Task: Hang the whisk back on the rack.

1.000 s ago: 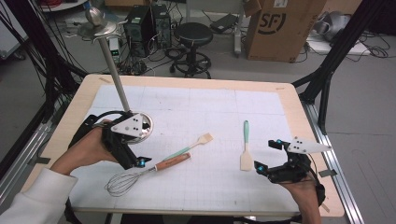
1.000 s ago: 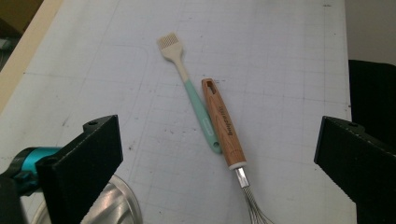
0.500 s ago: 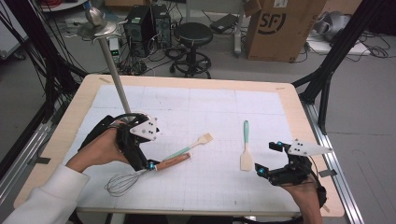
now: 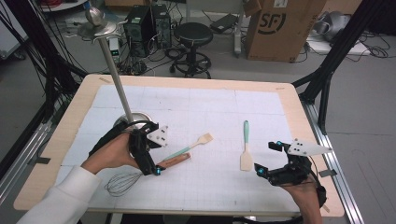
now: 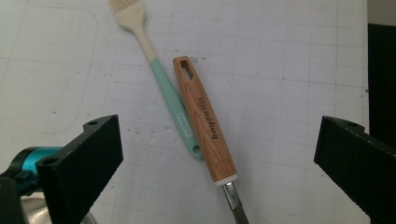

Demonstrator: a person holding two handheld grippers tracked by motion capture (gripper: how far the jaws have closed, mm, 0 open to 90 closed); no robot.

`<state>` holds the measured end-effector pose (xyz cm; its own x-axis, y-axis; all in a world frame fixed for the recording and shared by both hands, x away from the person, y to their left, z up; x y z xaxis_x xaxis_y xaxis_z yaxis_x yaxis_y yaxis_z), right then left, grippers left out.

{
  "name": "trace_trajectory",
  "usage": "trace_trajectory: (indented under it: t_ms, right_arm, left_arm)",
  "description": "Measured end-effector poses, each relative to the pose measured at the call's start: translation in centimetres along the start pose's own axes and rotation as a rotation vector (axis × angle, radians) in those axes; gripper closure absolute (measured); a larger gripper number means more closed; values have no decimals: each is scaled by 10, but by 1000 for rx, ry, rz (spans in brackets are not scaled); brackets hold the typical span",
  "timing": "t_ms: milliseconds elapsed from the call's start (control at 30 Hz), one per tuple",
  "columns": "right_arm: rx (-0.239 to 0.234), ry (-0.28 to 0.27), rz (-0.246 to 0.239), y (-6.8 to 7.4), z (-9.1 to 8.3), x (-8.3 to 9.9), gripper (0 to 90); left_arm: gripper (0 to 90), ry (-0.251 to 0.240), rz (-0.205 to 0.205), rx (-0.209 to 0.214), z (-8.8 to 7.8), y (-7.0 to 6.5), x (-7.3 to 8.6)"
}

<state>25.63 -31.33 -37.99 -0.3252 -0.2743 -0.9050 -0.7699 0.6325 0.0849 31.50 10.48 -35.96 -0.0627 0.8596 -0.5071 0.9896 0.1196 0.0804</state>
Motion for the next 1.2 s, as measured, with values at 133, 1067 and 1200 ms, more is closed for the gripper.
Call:
trace_trajectory:
  t_ms: [133, 1067, 1200]
  right_arm:
    - [4, -4, -5, 0, 0, -1, 6]
    - [-1, -2, -4, -2, 2, -1, 6]
    - [0, -2, 0, -2, 2, -1, 6]
  left_arm:
    - [19, 33, 1, 14, 11, -1, 2]
    - [312, 218, -23, 103, 57, 4, 13]
    - [363, 224, -25, 100, 57, 6, 14]
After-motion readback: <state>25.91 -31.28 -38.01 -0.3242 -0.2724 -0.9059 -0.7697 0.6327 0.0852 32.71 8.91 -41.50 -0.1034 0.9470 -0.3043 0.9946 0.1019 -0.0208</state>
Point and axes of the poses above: each handheld gripper's, and its own axes: z roughly forward along the jaws, x roughly out of its underside, y roughly to its left, the point moved 1 cm from there along z, roughly forward along the jaws, and after that the axes turned 1 degree about -z, right-handed, at the moved point
